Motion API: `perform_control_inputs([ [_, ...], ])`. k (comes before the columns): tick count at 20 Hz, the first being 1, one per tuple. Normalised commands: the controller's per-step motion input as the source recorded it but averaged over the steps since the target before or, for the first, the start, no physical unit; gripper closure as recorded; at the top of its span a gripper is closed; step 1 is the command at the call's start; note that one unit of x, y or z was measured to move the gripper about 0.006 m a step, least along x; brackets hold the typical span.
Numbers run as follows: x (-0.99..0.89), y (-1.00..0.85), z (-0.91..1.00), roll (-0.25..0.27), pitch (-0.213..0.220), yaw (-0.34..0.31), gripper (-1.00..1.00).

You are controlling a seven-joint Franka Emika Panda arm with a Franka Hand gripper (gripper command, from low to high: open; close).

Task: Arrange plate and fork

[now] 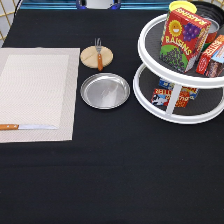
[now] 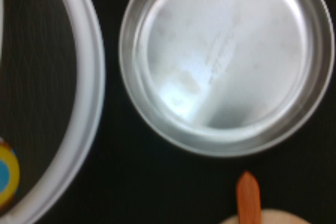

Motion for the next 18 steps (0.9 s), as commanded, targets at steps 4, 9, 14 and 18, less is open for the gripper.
perform_control_inputs([
  [4, 1.00, -0.03, -0.01, 0.002, 0.074, -0.014, -1.00],
  [9, 0.97, 0.11, -0.21, -0.055, 0.059, -0.033, -1.00],
  [14, 0.81, 0.09, -0.34, -0.014, 0.021, -0.006, -1.00],
  [18, 0.68, 0.04, -0.42, 0.000, 0.000, -0.021, -1.00],
])
